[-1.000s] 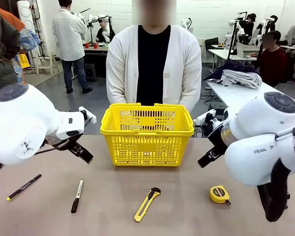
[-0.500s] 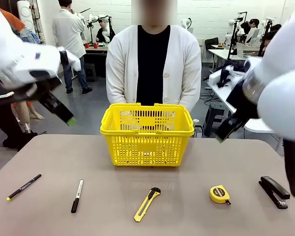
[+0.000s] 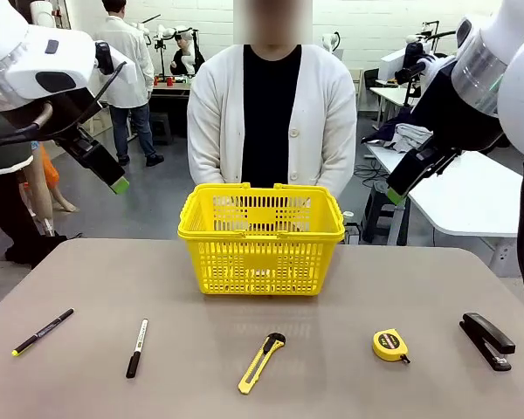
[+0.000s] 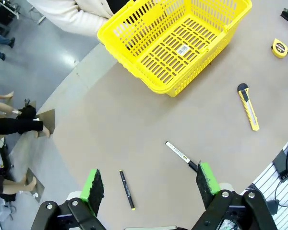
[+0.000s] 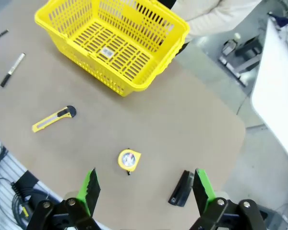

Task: Place the items the person wants into the basket.
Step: Pick up the item the person points to and place it in the Market Basket.

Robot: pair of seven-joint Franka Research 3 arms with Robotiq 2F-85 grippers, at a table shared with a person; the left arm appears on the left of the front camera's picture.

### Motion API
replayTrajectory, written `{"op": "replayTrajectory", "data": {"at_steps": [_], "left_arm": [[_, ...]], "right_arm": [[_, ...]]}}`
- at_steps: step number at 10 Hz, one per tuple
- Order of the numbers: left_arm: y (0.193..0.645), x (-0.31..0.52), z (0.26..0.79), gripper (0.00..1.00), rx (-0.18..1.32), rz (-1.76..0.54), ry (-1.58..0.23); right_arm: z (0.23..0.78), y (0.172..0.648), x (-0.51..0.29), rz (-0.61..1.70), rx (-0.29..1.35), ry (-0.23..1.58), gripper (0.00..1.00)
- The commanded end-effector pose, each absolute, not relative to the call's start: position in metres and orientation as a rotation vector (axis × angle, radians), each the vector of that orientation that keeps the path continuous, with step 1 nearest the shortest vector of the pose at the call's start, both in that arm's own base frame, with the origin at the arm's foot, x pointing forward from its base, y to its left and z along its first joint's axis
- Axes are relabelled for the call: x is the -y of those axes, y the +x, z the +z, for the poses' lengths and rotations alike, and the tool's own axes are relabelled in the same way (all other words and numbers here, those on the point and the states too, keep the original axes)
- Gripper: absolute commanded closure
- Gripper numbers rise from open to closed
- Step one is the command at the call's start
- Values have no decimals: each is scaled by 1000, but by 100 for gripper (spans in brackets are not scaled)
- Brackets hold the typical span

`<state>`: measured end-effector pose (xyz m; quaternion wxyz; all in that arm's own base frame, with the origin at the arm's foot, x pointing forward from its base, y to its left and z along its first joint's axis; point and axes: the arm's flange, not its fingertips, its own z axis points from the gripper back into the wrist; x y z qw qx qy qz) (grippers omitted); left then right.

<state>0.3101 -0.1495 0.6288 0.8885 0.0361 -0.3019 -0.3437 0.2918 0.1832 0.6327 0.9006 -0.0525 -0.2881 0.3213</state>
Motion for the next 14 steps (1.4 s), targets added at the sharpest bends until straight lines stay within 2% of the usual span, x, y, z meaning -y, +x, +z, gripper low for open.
{"op": "replayTrajectory", "data": {"at_steps": [1, 4, 5, 7, 9, 14], "left_arm": [[307, 149, 631, 0, 636, -714, 71], [309, 149, 631, 0, 633, -714, 75], [321, 116, 635, 0, 533, -851, -123], [340, 55, 637, 0, 408, -1042, -383], [354, -15, 634, 0, 458, -1147, -626], [338, -129, 612, 0, 784, -1180, -735]], "right_arm": [[627, 296, -182, 662, 575, -107, 0], [630, 294, -183, 663, 587, -107, 0], [628, 296, -150, 859, 506, 12, 0], [626, 311, -83, 961, 528, 318, 0], [614, 317, -23, 1056, 582, 582, 0], [578, 305, 108, 963, 818, 788, 0]]}}
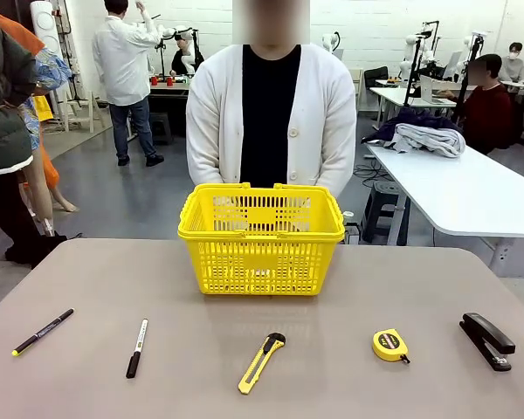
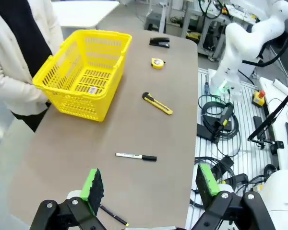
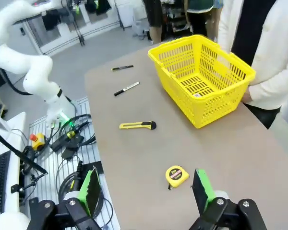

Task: Place the items the person wants into the basket.
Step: Pick up the item the person points to and place it in the Market Basket.

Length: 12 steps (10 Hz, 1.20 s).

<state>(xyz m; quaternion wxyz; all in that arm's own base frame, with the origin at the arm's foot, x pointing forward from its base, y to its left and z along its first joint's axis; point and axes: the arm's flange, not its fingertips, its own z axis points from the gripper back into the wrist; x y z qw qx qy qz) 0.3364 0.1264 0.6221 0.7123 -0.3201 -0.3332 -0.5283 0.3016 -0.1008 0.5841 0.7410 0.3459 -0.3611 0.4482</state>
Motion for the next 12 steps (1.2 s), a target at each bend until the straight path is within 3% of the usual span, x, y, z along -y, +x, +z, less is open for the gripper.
{"op": "replayTrajectory", "data": {"at_steps": [1, 4, 8, 12], "left_arm": [[333, -147, 604, 0, 801, -1170, -708], [311, -184, 595, 0, 862, -1080, -685], [303, -180, 600, 0, 809, -948, -585], [306, -192, 597, 0, 819, -1025, -628]], "right_arm": [[575, 299, 122, 943, 849, 793, 0], [569, 282, 149, 873, 872, 753, 0], [581, 273, 145, 840, 847, 639, 0], [580, 273, 150, 842, 842, 660, 0]]}}
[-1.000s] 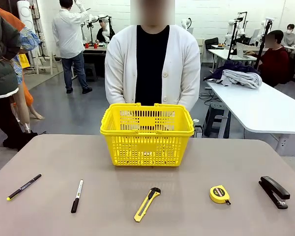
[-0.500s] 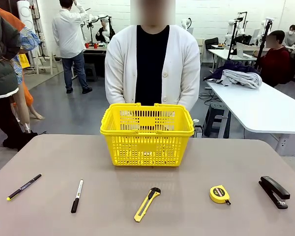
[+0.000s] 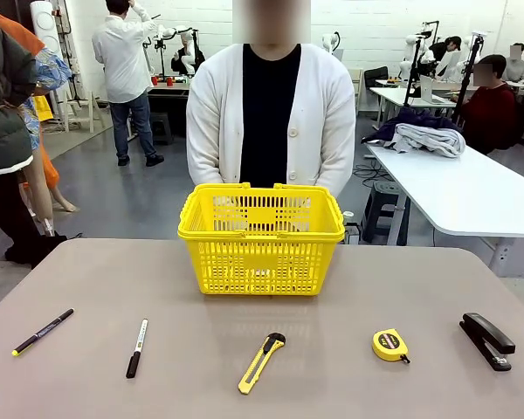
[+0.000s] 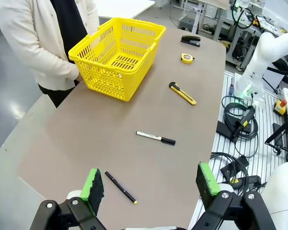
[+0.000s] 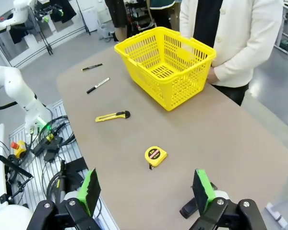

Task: Place the items the person wants into the basket.
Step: Pick up the item the person points to and place it in the Market Basket.

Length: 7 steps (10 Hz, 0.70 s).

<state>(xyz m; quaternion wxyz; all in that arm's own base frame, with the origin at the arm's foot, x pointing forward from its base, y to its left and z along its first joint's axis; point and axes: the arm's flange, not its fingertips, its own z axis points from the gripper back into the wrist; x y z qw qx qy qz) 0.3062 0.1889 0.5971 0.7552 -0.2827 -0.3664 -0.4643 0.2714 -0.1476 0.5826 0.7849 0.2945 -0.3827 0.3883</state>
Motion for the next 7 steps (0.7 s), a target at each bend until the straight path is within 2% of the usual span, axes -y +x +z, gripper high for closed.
{"op": "replayTrajectory", "data": {"at_steps": [1, 7], "left_arm": [[306, -192, 597, 0, 819, -1025, -628], [306, -192, 597, 0, 819, -1025, -628]], "right_arm": [[580, 273, 150, 842, 842, 660, 0], [580, 273, 150, 842, 842, 660, 0]]}}
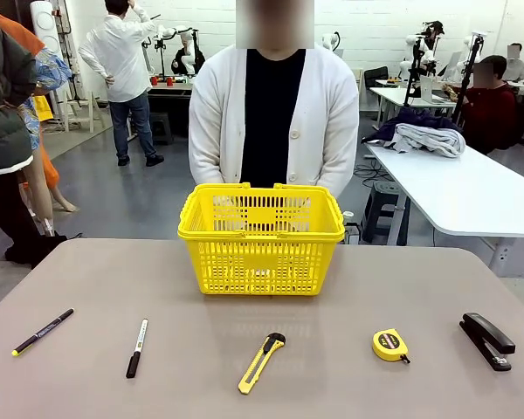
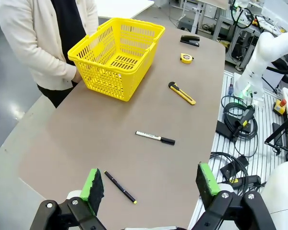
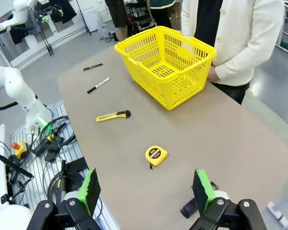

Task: Place the items the person wants into the basket.
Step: Pick up the item the person points to and place it in the Market Basket.

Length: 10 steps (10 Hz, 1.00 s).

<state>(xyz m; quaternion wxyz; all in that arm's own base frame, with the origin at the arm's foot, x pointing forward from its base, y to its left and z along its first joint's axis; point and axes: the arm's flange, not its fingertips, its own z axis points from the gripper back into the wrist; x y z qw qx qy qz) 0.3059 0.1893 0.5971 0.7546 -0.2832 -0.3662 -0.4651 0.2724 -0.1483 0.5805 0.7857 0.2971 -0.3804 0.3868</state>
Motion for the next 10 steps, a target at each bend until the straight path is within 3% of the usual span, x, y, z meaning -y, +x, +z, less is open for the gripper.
{"op": "replayTrajectory", "data": {"at_steps": [1, 10], "left_arm": [[306, -192, 597, 0, 819, -1025, -628], [306, -192, 597, 0, 819, -1025, -628]], "right_arm": [[580, 273, 150, 842, 842, 660, 0], [580, 273, 150, 842, 842, 660, 0]]}}
